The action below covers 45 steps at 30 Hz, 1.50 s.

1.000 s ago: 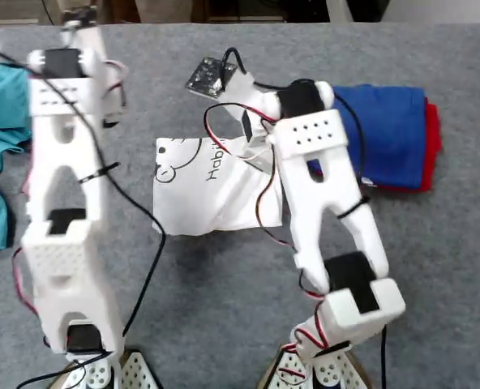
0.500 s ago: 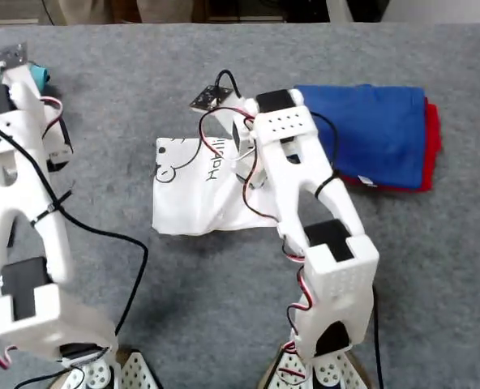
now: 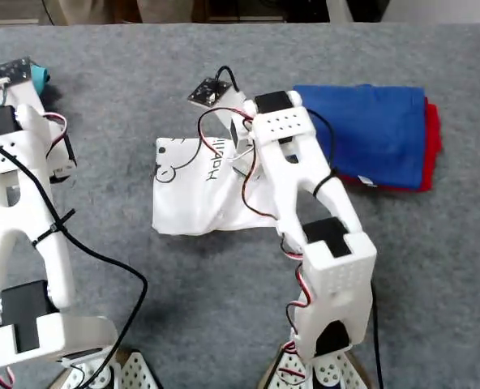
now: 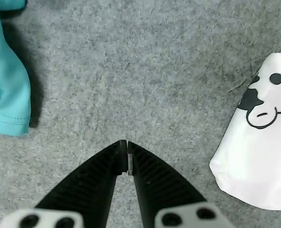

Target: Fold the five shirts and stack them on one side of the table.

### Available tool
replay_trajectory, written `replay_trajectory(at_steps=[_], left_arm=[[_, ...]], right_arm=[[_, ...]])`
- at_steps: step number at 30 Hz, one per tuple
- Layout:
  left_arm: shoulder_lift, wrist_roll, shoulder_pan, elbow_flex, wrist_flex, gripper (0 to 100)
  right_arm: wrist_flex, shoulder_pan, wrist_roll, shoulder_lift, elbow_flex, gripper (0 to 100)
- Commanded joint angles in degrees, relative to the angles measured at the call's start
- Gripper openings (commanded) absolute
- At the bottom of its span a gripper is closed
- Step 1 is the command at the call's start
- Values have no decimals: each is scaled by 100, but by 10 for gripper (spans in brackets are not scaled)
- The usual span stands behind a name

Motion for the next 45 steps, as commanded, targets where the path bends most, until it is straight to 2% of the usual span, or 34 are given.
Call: replay_trajectory(at_steps=[1, 7, 14, 18, 28, 34, 40, 42, 45], left_arm=[[-251, -44, -53, 18, -79, 19], [-251, -44, -62, 18, -79, 19], [-251, -35, -62, 18, -70, 19], [-251, -44, -62, 18, -70, 19], [-251, -44, -62, 18, -70, 19], [-251, -44, -62, 18, -70, 19], [-251, -44, -62, 18, -70, 19], [-251, -44, -62, 18, -70, 19], [-251, -44, -62, 18, -70, 19]], right_arm=[[-70, -180, 9, 119, -119, 161], [-70, -365, -9, 330, -136, 101], [-9, -119, 0, 330, -136, 1], [343, 119, 62, 330, -374, 2], [1424, 585, 826, 330, -1367, 2], [1679, 593, 1275, 330, -1596, 2], [1679, 567, 1292, 321, -2149, 7], [1688, 558, 1292, 321, -2325, 37], [1837, 541, 1292, 321, -2501, 141]])
